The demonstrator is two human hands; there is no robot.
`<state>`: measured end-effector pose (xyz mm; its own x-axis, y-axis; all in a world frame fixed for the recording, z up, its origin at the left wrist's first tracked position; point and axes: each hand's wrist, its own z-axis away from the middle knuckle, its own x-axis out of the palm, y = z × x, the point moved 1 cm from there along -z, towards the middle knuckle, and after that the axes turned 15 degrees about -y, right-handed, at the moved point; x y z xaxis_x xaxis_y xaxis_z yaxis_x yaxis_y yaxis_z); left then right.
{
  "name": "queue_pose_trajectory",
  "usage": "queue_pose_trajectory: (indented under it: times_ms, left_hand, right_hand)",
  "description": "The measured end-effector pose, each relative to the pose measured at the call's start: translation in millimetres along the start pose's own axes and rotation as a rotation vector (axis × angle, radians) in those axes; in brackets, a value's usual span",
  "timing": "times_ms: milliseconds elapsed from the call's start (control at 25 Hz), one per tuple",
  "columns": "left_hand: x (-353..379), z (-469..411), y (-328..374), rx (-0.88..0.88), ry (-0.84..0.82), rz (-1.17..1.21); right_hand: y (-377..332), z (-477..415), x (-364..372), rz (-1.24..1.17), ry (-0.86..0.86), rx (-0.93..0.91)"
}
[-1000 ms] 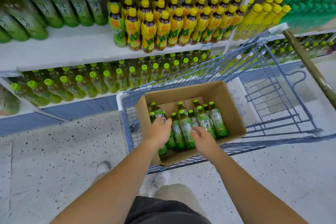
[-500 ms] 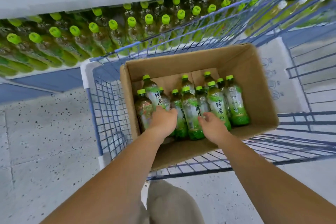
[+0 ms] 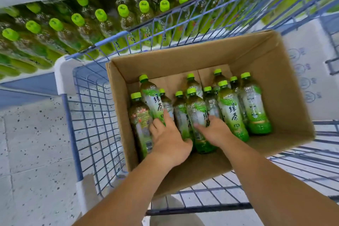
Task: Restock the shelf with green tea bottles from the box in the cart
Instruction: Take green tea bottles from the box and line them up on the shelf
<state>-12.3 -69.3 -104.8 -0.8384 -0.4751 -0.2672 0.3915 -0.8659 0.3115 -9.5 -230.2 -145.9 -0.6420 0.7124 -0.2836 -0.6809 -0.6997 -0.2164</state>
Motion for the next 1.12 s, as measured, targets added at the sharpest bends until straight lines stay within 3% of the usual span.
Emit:
queue_pose_trajectory:
  times_ms: [280,400,440,600,920,1120]
  left_hand:
    - [6,1,-2,0.082,0.103,0.014]
    - [22,1,8,0.274,0.236,-0.135]
    - [31,-2,12,0.323,0.214,-0.077]
    - [59,-37,31,0.172,-0.002,0.326]
    - [52,-81,53,-0.002,0.029,0.445]
    - [34,-81,32,0.11,-0.04,0.4]
  right_hand:
    - [4,7,-5,-0.039,-0.03,-0.031]
    - [13,10,-31,-0.042,0.129,-0.055]
    - [20,11,-43,-0.058,0.194,-0.041]
    - [52,6,-71,0.024,0.26,0.091]
    - [63,-18,-65,-0.069,0.201,0.149]
    - [54,-6,-64,-0.164,0.182,0.077]
